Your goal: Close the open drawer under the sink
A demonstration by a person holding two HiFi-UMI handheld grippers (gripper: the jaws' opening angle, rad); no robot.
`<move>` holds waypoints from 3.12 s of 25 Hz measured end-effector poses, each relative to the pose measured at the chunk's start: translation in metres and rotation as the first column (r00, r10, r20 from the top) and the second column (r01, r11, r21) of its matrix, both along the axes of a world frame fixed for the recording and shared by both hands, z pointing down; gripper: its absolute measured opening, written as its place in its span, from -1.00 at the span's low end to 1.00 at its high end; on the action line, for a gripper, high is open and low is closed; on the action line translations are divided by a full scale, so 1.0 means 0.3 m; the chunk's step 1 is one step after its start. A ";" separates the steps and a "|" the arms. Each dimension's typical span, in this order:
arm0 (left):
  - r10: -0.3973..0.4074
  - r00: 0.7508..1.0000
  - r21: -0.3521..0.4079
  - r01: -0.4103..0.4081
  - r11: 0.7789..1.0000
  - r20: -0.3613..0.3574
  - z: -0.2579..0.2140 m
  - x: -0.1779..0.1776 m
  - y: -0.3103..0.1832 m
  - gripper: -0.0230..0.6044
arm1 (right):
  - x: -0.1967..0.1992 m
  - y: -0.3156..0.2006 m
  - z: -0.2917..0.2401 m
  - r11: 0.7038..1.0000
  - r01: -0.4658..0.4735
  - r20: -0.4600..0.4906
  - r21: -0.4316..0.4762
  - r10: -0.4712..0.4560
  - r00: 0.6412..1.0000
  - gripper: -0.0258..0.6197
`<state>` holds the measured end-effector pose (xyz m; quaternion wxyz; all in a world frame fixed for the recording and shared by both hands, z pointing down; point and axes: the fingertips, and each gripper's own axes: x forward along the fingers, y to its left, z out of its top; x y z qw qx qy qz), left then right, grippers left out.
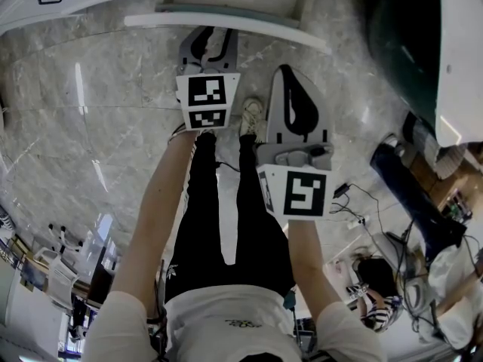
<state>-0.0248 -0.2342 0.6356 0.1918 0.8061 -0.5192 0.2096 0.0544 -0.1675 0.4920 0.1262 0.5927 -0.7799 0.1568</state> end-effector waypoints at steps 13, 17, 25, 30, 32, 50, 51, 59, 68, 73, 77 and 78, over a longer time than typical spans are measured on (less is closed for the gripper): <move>0.002 1.000 0.059 -0.001 0.998 -0.013 -0.044 -0.002 0.004 -0.50 | 0.011 0.009 -0.015 1.000 0.022 -0.006 -0.019 -0.022 1.000 -0.83; 0.019 1.000 0.078 -0.017 0.997 -0.017 -0.073 0.006 0.006 -0.50 | 0.039 0.001 -0.013 1.000 0.017 -0.008 -0.019 -0.017 1.000 -0.83; 0.000 1.000 0.071 0.002 0.997 -0.022 -0.084 -0.002 -0.007 -0.50 | 0.045 -0.017 0.011 1.000 0.016 -0.011 -0.022 -0.016 1.000 -0.83; -0.057 0.997 0.081 0.061 0.995 -0.051 -0.097 0.001 -0.079 -0.49 | 0.053 -0.020 0.040 0.999 0.024 -0.019 -0.034 -0.024 1.000 -0.83; -0.060 0.997 0.089 0.064 0.994 -0.044 -0.098 0.000 -0.104 -0.49 | 0.054 -0.021 0.050 0.999 0.019 -0.013 -0.039 -0.020 1.000 -0.83; -0.052 0.999 0.126 0.054 0.991 -0.016 -0.092 0.031 -0.299 -0.49 | 0.083 -0.068 0.055 0.999 0.005 0.012 -0.036 -0.005 1.000 -0.83; -0.050 0.999 0.129 0.051 0.990 -0.012 -0.092 0.032 -0.306 -0.49 | 0.083 -0.073 0.054 0.999 0.004 0.013 -0.034 -0.003 1.000 -0.83; -0.023 1.000 0.147 0.022 0.989 0.004 -0.107 0.054 -0.333 -0.49 | 0.074 -0.090 0.039 1.000 -0.002 0.026 -0.023 0.002 1.000 -0.83; -0.016 0.999 0.146 0.010 0.989 0.035 -0.099 0.051 -0.390 -0.49 | 0.063 -0.110 0.056 0.999 -0.005 0.030 -0.032 0.006 1.000 -0.83; -0.011 1.000 0.140 0.006 0.990 0.029 -0.099 0.059 -0.418 -0.49 | 0.077 -0.122 0.063 0.999 -0.016 0.029 -0.037 0.017 0.999 -0.83; -0.002 1.000 0.136 -0.001 0.991 0.026 -0.099 0.057 -0.425 -0.49 | 0.061 -0.134 0.059 0.999 -0.008 0.033 -0.032 0.009 0.999 -0.83; -0.001 1.000 0.136 -0.002 0.991 0.025 -0.097 0.058 -0.426 -0.49 | 0.057 -0.134 0.061 0.999 -0.002 0.028 -0.033 0.003 1.000 -0.83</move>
